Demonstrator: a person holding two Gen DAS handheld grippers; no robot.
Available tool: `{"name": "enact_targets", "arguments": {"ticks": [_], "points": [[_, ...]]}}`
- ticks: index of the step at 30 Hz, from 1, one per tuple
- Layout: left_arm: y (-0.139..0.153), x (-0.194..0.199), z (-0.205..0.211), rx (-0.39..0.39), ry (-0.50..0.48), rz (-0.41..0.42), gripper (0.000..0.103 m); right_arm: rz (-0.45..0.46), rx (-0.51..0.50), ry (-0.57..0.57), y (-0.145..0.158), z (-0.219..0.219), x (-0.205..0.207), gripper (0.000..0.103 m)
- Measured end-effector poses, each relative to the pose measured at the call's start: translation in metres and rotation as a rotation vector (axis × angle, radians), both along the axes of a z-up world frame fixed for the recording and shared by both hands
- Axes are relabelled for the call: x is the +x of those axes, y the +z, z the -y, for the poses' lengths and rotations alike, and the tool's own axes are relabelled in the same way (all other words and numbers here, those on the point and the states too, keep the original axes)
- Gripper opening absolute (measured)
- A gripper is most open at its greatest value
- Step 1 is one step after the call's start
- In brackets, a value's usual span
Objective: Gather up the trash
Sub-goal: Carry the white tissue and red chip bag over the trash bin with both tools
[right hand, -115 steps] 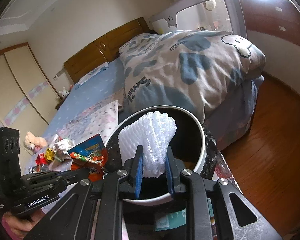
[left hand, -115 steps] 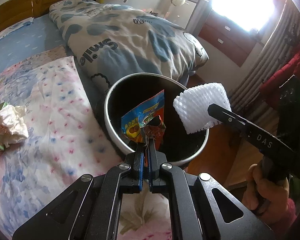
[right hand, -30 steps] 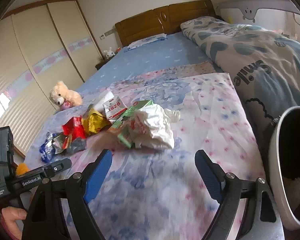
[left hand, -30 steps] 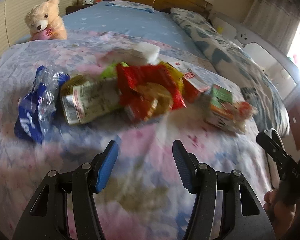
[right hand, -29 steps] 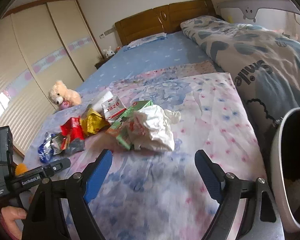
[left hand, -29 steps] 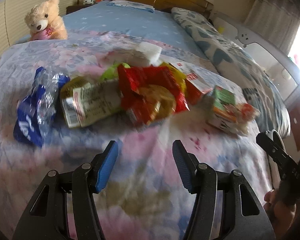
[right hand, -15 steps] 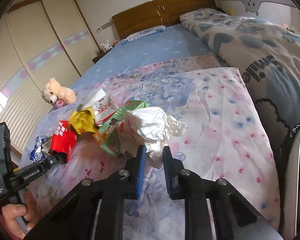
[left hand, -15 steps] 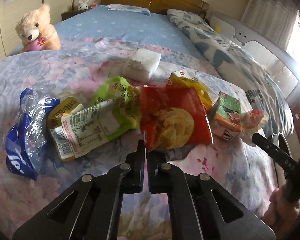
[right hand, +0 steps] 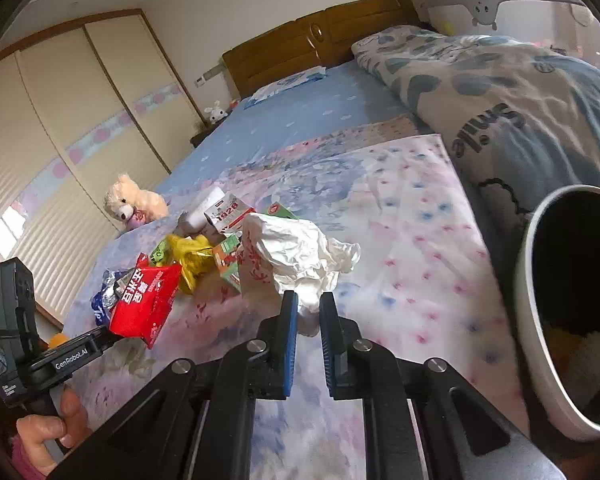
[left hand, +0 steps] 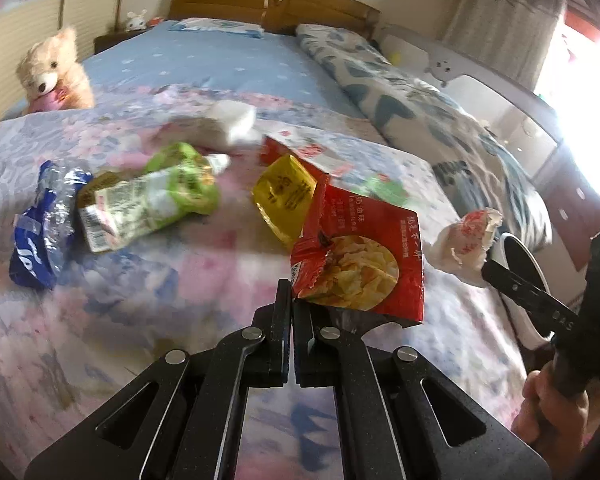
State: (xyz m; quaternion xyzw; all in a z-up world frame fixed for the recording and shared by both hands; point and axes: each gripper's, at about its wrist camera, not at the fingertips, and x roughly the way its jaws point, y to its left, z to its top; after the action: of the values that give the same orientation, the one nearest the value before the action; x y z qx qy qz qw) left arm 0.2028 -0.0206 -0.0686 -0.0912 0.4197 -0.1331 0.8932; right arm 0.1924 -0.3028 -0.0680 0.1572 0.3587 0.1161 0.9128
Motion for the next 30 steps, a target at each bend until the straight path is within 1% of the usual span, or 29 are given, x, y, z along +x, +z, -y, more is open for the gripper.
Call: {"name": "enact_targets", "arguments": {"ticks": [13,24,30], "points": [[0.009,-0.019,0.068,0.006,-0.154,0.005,0.000,0.020,0.011,-0.071,0.009,0.044,-0.054,0.011],[0.017,-0.028,0.121,0.017,-0.264,0.013,0.000,0.036,0.018,-0.149,0.016,0.085,-0.088,0.011],[0.021,-0.033,0.149,0.023,-0.313,0.022,0.000,0.049,0.013,-0.192,0.022,0.109,-0.098,0.011]]}}
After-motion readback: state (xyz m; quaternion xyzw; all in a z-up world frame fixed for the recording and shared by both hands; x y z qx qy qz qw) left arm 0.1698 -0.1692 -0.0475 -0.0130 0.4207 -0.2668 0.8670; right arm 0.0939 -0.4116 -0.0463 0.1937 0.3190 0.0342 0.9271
